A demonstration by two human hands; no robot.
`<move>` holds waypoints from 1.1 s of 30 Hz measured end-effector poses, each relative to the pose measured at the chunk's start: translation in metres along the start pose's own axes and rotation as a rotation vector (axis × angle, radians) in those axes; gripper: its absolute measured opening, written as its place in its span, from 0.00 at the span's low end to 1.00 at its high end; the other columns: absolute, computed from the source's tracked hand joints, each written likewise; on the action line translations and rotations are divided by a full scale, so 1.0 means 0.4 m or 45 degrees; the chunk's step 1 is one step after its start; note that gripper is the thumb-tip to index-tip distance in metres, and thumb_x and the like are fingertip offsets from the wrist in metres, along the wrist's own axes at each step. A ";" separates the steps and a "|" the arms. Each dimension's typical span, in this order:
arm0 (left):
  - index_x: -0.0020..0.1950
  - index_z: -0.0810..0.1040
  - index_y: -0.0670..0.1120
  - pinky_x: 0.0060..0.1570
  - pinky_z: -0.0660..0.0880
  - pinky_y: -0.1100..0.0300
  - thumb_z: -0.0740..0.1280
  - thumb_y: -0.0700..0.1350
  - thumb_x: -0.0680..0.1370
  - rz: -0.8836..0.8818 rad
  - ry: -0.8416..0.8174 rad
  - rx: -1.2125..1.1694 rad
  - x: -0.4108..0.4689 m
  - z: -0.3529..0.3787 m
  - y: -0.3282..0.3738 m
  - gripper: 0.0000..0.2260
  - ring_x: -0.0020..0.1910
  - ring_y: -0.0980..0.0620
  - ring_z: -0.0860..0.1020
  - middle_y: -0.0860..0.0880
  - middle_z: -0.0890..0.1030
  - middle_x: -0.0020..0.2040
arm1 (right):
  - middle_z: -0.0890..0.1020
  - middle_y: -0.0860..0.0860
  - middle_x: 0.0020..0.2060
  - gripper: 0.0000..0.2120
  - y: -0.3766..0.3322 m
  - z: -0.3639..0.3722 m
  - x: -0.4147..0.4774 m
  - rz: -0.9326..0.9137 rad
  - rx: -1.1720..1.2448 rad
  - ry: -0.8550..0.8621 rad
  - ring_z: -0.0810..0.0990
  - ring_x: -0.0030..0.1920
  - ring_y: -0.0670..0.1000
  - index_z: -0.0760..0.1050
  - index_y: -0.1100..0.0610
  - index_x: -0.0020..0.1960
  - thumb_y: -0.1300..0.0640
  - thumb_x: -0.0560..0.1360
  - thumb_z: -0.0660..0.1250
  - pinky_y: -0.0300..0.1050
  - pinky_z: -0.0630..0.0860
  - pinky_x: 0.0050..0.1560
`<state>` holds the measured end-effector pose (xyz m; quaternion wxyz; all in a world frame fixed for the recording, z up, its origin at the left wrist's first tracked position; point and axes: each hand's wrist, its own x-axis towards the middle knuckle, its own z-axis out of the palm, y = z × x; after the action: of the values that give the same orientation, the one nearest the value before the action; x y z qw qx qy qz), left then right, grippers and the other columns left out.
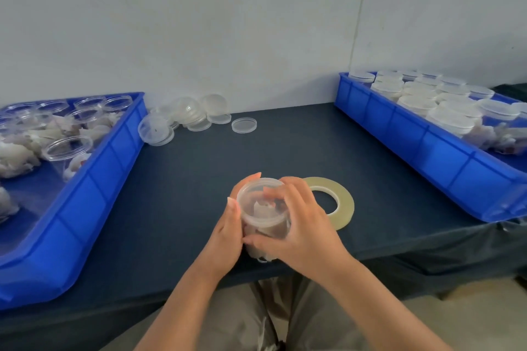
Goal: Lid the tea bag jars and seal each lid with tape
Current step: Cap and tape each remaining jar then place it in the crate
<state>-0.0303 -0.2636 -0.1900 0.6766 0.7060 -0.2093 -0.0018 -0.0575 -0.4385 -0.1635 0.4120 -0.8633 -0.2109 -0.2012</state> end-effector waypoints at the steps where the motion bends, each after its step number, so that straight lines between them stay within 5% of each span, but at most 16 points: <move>1: 0.82 0.65 0.57 0.70 0.73 0.61 0.48 0.71 0.84 -0.037 0.004 -0.038 0.002 -0.001 -0.001 0.31 0.74 0.49 0.76 0.50 0.78 0.73 | 0.69 0.36 0.62 0.32 -0.008 0.000 0.009 0.007 -0.115 0.017 0.78 0.54 0.44 0.69 0.42 0.60 0.31 0.64 0.78 0.42 0.79 0.49; 4: 0.82 0.67 0.62 0.72 0.72 0.58 0.49 0.71 0.84 -0.097 0.029 -0.125 0.012 -0.011 -0.009 0.29 0.76 0.50 0.75 0.50 0.77 0.75 | 0.70 0.35 0.55 0.33 -0.023 -0.011 0.043 0.016 -0.315 -0.057 0.77 0.45 0.42 0.64 0.41 0.56 0.25 0.63 0.75 0.39 0.75 0.41; 9: 0.77 0.70 0.63 0.68 0.75 0.45 0.61 0.74 0.79 -0.171 0.153 -0.191 0.044 -0.022 -0.035 0.29 0.69 0.45 0.81 0.47 0.82 0.69 | 0.71 0.35 0.59 0.42 -0.013 -0.100 0.103 0.187 -0.183 -0.157 0.76 0.58 0.39 0.62 0.29 0.76 0.28 0.65 0.73 0.38 0.75 0.54; 14: 0.67 0.80 0.45 0.63 0.78 0.49 0.64 0.57 0.84 -0.364 0.417 -0.403 0.067 -0.023 -0.044 0.19 0.60 0.42 0.85 0.38 0.84 0.61 | 0.76 0.42 0.60 0.36 0.028 -0.337 0.230 0.267 -0.418 0.184 0.77 0.56 0.41 0.71 0.36 0.74 0.25 0.68 0.68 0.39 0.71 0.54; 19: 0.66 0.80 0.41 0.60 0.78 0.47 0.63 0.61 0.76 -0.357 0.380 -0.413 0.063 -0.018 -0.025 0.29 0.59 0.40 0.85 0.38 0.85 0.59 | 0.74 0.54 0.68 0.35 0.120 -0.597 0.337 0.449 -0.723 0.470 0.78 0.65 0.58 0.71 0.43 0.77 0.28 0.75 0.65 0.48 0.71 0.60; 23: 0.65 0.80 0.41 0.59 0.78 0.46 0.61 0.62 0.76 -0.315 0.331 -0.400 0.063 -0.016 -0.029 0.29 0.58 0.40 0.85 0.38 0.86 0.57 | 0.69 0.61 0.70 0.43 0.207 -0.789 0.350 0.819 -1.134 0.368 0.76 0.66 0.67 0.67 0.56 0.77 0.32 0.72 0.71 0.61 0.77 0.61; 26: 0.65 0.81 0.41 0.58 0.78 0.47 0.60 0.62 0.77 -0.317 0.314 -0.394 0.065 -0.017 -0.035 0.29 0.55 0.42 0.86 0.40 0.87 0.56 | 0.70 0.65 0.71 0.45 0.268 -0.867 0.314 1.100 -1.275 0.172 0.77 0.64 0.68 0.69 0.60 0.75 0.31 0.70 0.73 0.59 0.77 0.57; 30: 0.65 0.81 0.41 0.59 0.77 0.49 0.60 0.63 0.77 -0.314 0.288 -0.360 0.067 -0.021 -0.045 0.30 0.55 0.44 0.87 0.41 0.87 0.56 | 0.80 0.57 0.52 0.38 0.351 -0.855 0.228 1.195 -1.098 -0.130 0.83 0.45 0.58 0.76 0.58 0.59 0.29 0.63 0.71 0.50 0.79 0.43; 33: 0.65 0.81 0.41 0.59 0.77 0.49 0.60 0.64 0.77 -0.311 0.276 -0.333 0.067 -0.022 -0.051 0.30 0.55 0.45 0.87 0.42 0.87 0.56 | 0.86 0.56 0.49 0.40 0.413 -0.817 0.179 1.189 -0.931 -0.181 0.85 0.48 0.57 0.77 0.58 0.58 0.23 0.66 0.66 0.50 0.77 0.46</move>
<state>0.0027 -0.2633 -0.2014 0.7759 0.6282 -0.0462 -0.0349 0.0326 -0.7790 -0.0403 0.1180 -0.9618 0.2469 0.0000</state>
